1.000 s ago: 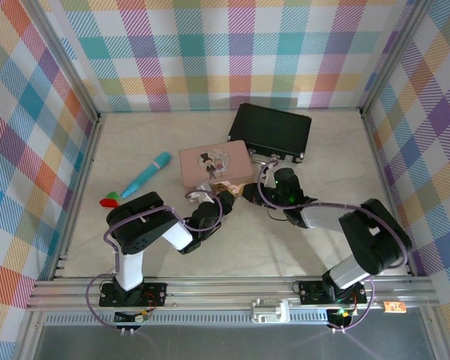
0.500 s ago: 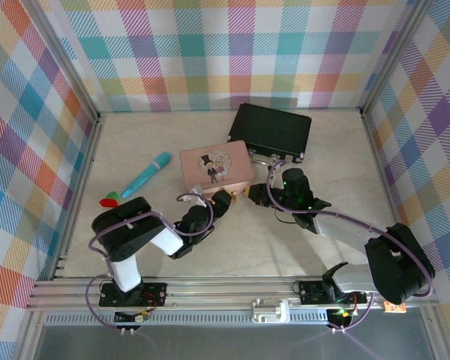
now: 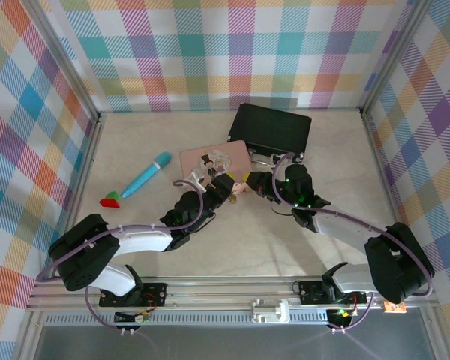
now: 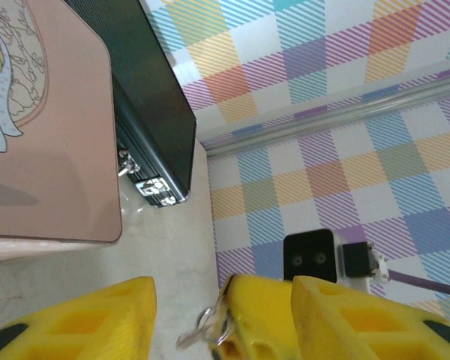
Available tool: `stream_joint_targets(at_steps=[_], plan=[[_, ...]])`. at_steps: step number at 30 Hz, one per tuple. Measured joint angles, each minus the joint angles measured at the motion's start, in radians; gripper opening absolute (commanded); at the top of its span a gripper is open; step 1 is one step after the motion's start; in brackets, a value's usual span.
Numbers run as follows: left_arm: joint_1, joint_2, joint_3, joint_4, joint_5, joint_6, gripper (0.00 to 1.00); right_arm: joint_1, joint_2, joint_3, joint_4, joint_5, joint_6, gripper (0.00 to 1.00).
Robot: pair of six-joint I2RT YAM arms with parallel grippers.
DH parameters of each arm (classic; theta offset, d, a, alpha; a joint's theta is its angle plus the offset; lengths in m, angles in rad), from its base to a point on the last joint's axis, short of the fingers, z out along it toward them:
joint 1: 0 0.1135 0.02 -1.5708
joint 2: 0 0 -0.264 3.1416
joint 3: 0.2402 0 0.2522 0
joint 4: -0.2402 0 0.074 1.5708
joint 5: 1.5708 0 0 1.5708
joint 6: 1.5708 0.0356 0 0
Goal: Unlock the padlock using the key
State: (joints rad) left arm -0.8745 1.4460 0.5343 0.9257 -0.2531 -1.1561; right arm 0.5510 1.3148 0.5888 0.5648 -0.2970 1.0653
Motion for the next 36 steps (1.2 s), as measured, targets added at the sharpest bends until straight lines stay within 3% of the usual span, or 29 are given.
stream_joint_targets(at_steps=[6, 19, 25, 27, 29, 32, 36], plan=[[0.001, 0.067, 0.022, -0.005, 0.015, -0.034, 0.46, 0.000, 0.035, -0.006, 0.112, 0.021, 0.084, 0.00], [0.014, 0.119, 0.053, 0.051, 0.016, -0.057, 0.36, 0.003, 0.051, -0.024, 0.160, 0.043, 0.128, 0.00], [0.018, 0.132, 0.059, 0.076, 0.010, -0.062, 0.13, 0.006, 0.065, -0.025, 0.171, 0.042, 0.132, 0.00], [0.021, 0.135, 0.060, 0.090, 0.006, -0.065, 0.01, 0.005, 0.066, -0.026, 0.174, 0.045, 0.132, 0.00], [0.024, 0.136, 0.064, 0.108, 0.007, -0.070, 0.00, 0.003, 0.066, -0.032, 0.172, 0.048, 0.132, 0.01], [0.035, 0.137, 0.065, 0.116, 0.026, -0.058, 0.00, -0.005, 0.060, -0.033, 0.167, 0.035, 0.106, 0.22], [0.091, 0.137, 0.065, 0.120, 0.101, -0.002, 0.00, -0.048, -0.013, -0.014, 0.049, -0.056, -0.010, 0.36]])
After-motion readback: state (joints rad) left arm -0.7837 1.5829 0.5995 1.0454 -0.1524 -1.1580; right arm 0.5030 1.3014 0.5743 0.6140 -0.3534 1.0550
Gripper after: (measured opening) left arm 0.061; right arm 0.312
